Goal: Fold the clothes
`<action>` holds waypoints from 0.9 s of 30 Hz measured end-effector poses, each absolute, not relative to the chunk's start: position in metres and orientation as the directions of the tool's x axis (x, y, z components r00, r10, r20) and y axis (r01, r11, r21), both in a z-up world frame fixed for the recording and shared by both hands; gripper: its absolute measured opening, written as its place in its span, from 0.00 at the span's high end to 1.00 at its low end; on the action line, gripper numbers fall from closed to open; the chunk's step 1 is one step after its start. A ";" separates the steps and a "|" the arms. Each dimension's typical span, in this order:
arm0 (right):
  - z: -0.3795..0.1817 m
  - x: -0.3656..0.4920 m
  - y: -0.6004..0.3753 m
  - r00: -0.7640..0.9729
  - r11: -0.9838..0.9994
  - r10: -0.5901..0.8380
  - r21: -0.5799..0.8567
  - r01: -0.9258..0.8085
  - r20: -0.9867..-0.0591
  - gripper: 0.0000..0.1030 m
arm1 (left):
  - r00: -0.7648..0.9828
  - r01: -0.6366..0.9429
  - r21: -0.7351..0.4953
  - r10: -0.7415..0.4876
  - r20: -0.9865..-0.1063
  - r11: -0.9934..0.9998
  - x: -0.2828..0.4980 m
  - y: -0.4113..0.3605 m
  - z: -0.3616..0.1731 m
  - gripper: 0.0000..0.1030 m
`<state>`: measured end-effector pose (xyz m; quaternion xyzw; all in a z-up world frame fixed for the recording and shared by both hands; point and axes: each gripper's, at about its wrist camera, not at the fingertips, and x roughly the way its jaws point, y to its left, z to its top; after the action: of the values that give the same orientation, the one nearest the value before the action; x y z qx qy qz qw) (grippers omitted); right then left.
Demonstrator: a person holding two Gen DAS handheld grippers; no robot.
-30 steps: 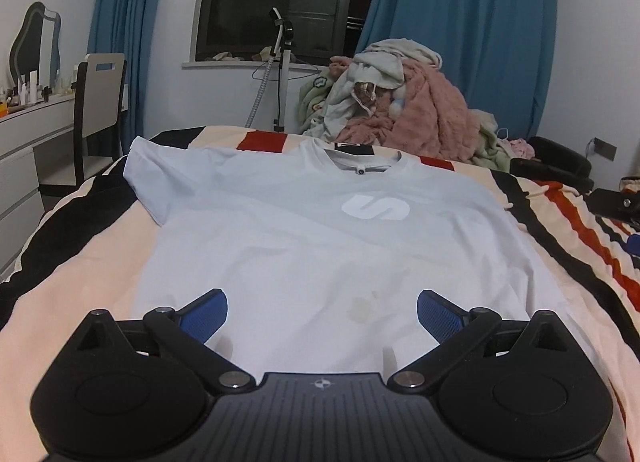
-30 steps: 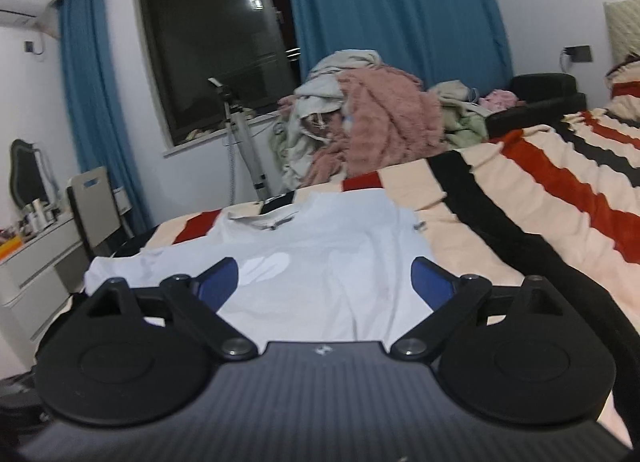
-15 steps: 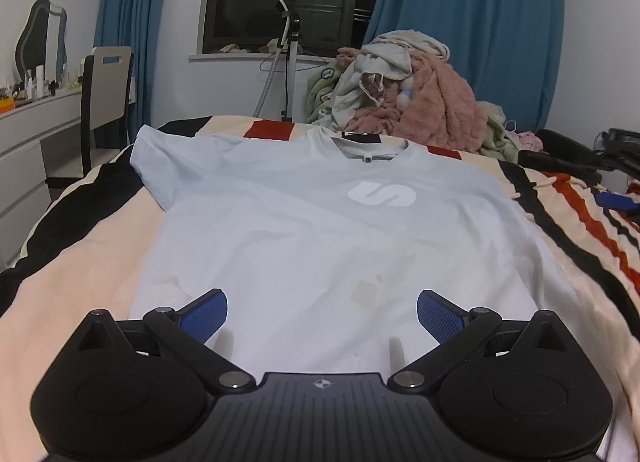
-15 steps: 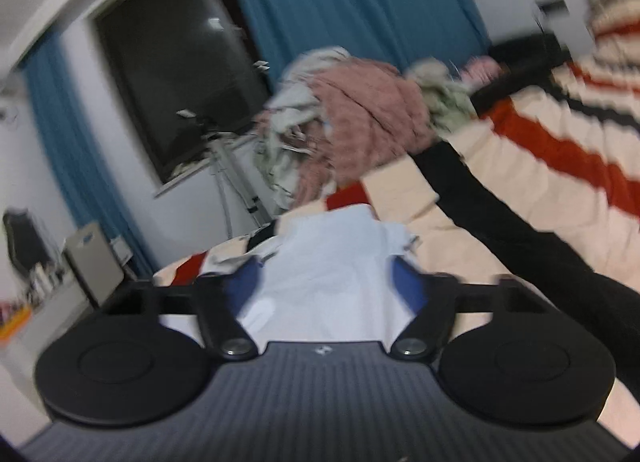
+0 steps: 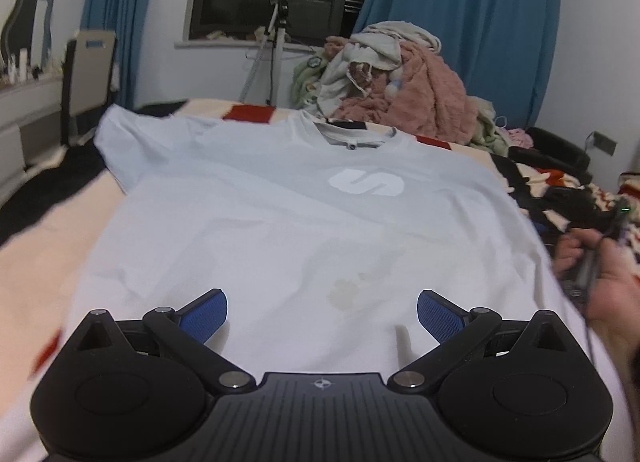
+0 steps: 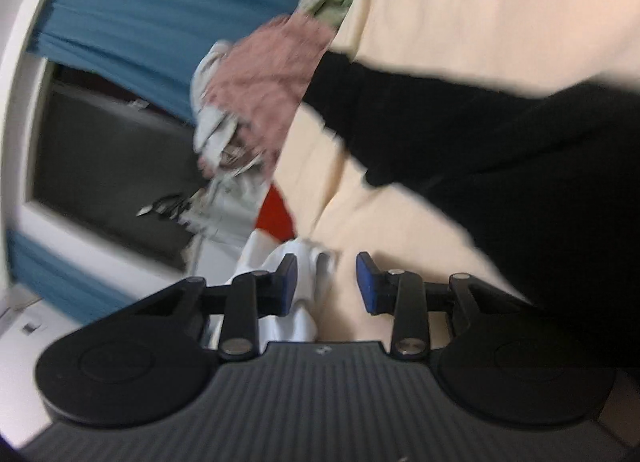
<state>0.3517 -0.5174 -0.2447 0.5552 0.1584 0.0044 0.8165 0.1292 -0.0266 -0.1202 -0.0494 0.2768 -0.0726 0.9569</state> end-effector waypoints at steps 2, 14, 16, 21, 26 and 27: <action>-0.249 0.366 -0.516 0.943 0.396 0.208 0.904 0.160 -0.258 0.68 | 0.830 0.120 -0.158 -0.186 -0.527 0.980 0.135 -0.026 -0.125 0.01; -0.223 0.386 -0.520 0.966 0.444 0.143 0.886 0.134 -0.217 0.96 | 0.790 0.102 -0.202 -0.202 -0.579 0.974 0.155 -0.025 -0.142 0.01; -0.197 0.382 -0.524 0.973 0.522 0.095 0.843 0.131 -0.210 0.96 | 0.790 0.098 -0.206 -0.202 -0.579 0.974 0.154 -0.024 -0.142 0.01; -0.138 0.356 -0.545 0.982 0.703 -0.117 0.686 0.185 -0.146 0.96 | 0.792 0.088 -0.211 -0.197 -0.577 0.974 0.151 -0.025 -0.139 0.01; -0.113 0.328 -0.562 0.953 0.765 -0.298 0.583 0.274 -0.058 0.96 | 0.793 0.084 -0.208 -0.192 -0.578 0.974 0.151 -0.026 -0.139 0.01; -0.111 0.325 -0.564 0.941 0.776 -0.335 0.552 0.305 -0.050 0.96 | 0.793 0.084 -0.208 -0.192 -0.578 0.974 0.152 -0.025 -0.139 0.00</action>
<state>0.3254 -0.5641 -0.1109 0.2885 -0.0254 -0.1698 0.9420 0.1515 -0.0254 -0.1394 -0.0861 0.3132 -0.0732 0.9429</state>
